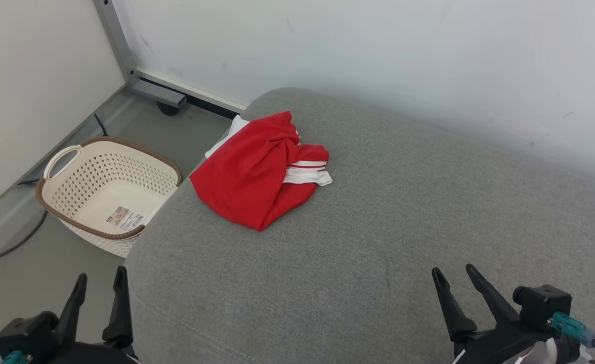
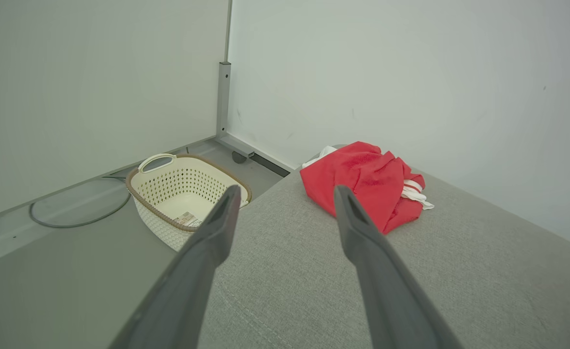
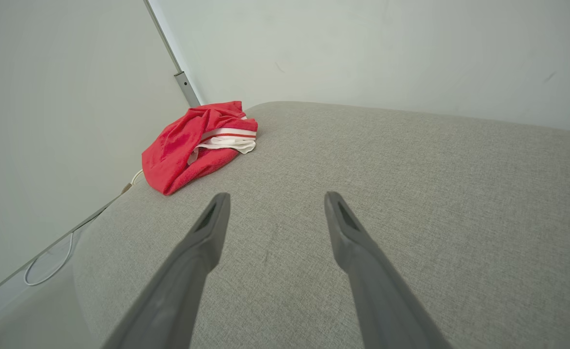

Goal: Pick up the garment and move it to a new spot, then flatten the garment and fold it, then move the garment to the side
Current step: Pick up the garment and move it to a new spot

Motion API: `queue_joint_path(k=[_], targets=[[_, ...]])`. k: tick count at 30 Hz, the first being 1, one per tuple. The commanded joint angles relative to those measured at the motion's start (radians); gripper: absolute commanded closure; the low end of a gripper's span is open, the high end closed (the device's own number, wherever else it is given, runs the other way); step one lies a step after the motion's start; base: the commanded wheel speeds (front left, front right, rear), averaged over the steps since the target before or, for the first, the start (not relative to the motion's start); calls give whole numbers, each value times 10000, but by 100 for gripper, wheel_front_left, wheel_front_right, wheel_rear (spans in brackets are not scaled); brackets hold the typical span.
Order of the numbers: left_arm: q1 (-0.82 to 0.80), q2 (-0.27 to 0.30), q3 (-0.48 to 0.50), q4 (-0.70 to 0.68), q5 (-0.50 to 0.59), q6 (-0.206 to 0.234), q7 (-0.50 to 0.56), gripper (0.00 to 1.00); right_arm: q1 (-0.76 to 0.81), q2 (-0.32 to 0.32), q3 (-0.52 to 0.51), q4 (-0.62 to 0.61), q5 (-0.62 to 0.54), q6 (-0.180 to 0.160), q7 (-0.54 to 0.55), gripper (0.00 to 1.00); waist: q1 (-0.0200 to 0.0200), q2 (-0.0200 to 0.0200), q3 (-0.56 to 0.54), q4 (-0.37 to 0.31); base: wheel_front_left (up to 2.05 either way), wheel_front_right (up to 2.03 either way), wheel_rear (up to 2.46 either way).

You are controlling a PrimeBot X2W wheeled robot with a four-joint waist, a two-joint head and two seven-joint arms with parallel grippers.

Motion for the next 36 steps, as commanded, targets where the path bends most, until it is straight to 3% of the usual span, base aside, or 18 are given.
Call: queue_joint_path(k=[1, 8, 15, 23, 30, 36], targets=[[160, 52, 70, -89, 117, 77, -50, 0, -147, -22, 15, 44, -114, -8, 9, 0, 0, -2, 58, 30, 0, 0, 0], [227, 128, 39, -234, 228, 148, -47, 0, -227, -22, 92, 89, -152, -8, -5, 0, 0, -2, 132, 40, 0, 0, 0], [-245, 113, -274, -33, 319, -134, 175, 0, -96, -24, 25, 19, -182, -8, -58, 0, 0, -2, 149, -3, 0, 0, 0], [-1744, -362, -1028, 999, 295, -931, 1011, 0, 105, -22, -176, -319, -331, -8, 74, 0, 0, -2, 336, -83, 0, 0, 0], [-3723, -1192, -1577, 2791, -66, -1631, 2603, 0, 476, -22, -549, -1072, -631, -8, 419, 0, 0, -2, 756, -172, 0, 0, 0], [-5373, -1751, -1550, 4238, -622, -2062, 3918, 0, 384, -23, -503, -2071, -1007, -7, 981, 0, 0, -2, 1584, -792, 0, 0, 0]])
